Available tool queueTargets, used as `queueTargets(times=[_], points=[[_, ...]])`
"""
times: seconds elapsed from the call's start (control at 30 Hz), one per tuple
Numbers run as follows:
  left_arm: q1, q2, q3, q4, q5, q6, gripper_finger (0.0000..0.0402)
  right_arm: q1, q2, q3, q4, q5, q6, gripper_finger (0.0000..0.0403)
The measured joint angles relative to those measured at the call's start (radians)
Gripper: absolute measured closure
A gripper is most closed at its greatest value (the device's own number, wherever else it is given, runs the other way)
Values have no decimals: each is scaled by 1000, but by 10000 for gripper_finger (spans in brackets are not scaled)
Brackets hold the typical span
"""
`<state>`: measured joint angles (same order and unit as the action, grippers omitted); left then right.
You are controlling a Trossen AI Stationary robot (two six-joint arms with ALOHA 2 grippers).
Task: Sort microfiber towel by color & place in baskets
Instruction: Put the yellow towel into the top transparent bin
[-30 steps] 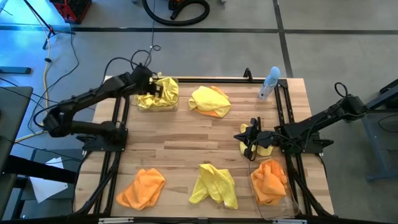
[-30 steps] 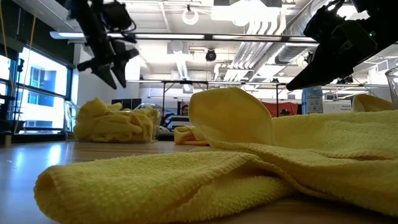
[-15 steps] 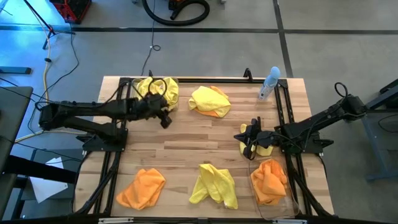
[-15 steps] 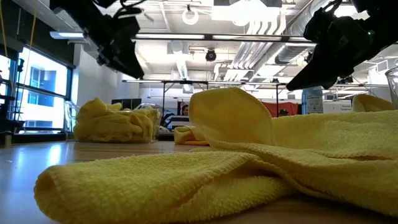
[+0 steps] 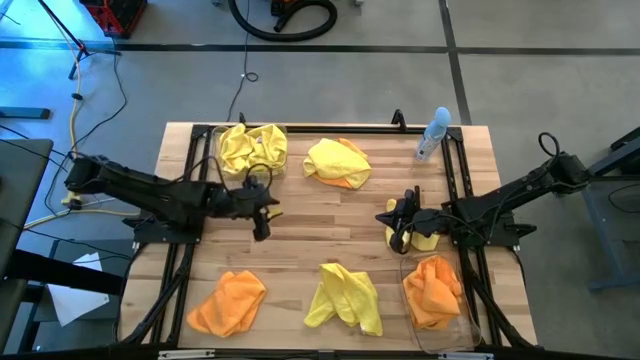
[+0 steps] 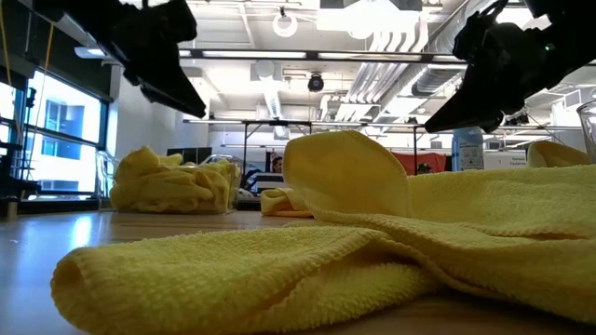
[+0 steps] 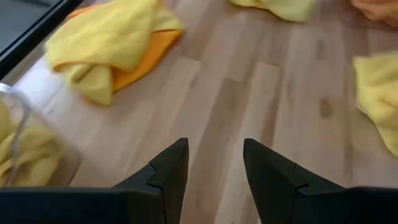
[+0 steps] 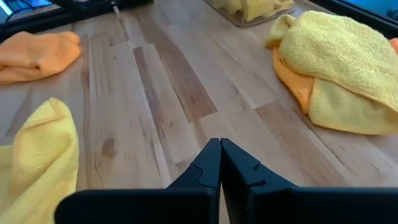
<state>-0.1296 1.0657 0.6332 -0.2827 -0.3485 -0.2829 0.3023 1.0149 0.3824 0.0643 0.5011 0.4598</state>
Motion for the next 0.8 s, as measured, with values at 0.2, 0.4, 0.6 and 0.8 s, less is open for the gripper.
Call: queueTargets(times=[0.2, 0.4, 0.6, 0.8], points=[[-41, 0, -1, 19, -1, 89, 257, 0, 0, 0, 0, 98, 61, 402], [-49, 0, -1, 14, 40, 210, 257, -27, 0, 0, 0, 169, 57, 402], [-9, 0, -8, 13, 119, 287, 257, -69, 0, 26, -2, 139, 9, 356], [66, -14, -131, 107, 122, 296, 257, -110, 0, 185, -136, 134, -144, 270]])
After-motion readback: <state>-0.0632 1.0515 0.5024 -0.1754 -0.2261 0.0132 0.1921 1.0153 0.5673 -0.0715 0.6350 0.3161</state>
